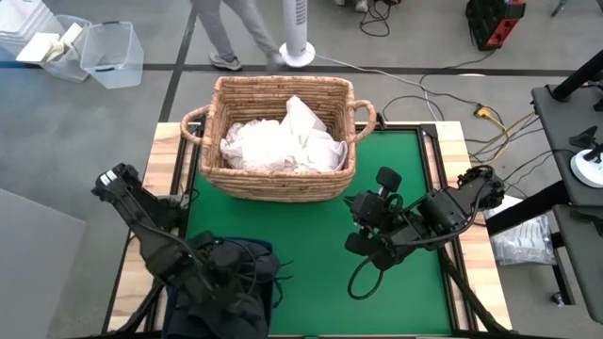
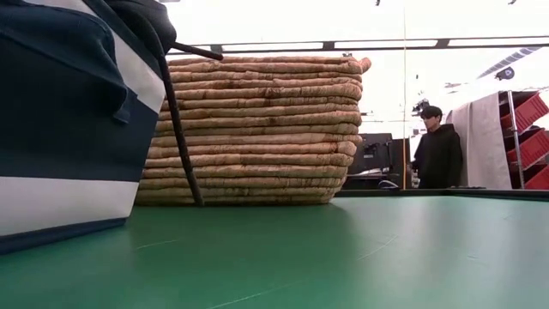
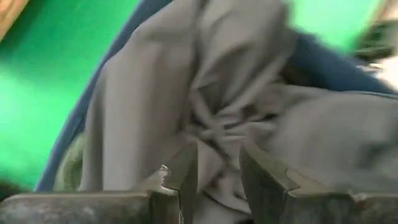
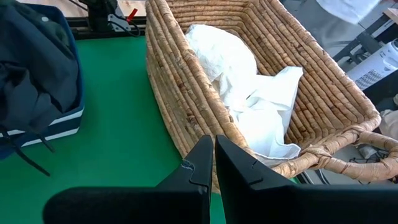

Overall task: Sort clothes
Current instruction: Put the black shorts into the laundry bin

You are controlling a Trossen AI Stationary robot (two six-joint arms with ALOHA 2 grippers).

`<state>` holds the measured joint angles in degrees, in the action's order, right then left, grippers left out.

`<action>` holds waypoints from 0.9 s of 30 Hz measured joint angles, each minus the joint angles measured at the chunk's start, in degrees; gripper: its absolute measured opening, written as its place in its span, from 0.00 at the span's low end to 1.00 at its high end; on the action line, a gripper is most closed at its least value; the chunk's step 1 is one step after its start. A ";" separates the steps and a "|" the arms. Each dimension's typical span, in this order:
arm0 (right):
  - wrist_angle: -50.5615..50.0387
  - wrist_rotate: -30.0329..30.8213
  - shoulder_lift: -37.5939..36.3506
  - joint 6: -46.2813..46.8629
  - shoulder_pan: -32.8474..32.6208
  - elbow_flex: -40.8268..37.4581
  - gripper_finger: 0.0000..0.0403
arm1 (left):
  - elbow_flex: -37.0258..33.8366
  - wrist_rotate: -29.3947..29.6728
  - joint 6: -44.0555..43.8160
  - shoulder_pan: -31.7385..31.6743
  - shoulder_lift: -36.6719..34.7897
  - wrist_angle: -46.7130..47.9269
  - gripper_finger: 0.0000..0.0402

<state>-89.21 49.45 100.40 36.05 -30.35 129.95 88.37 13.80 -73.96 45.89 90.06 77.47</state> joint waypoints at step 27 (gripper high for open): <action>0.31 -1.46 0.00 0.02 0.00 -0.02 0.03 | 6.64 -4.29 27.21 4.78 17.08 -19.09 0.00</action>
<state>-88.90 47.99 100.40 36.07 -30.35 129.93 95.01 9.51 -46.75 50.68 107.14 58.38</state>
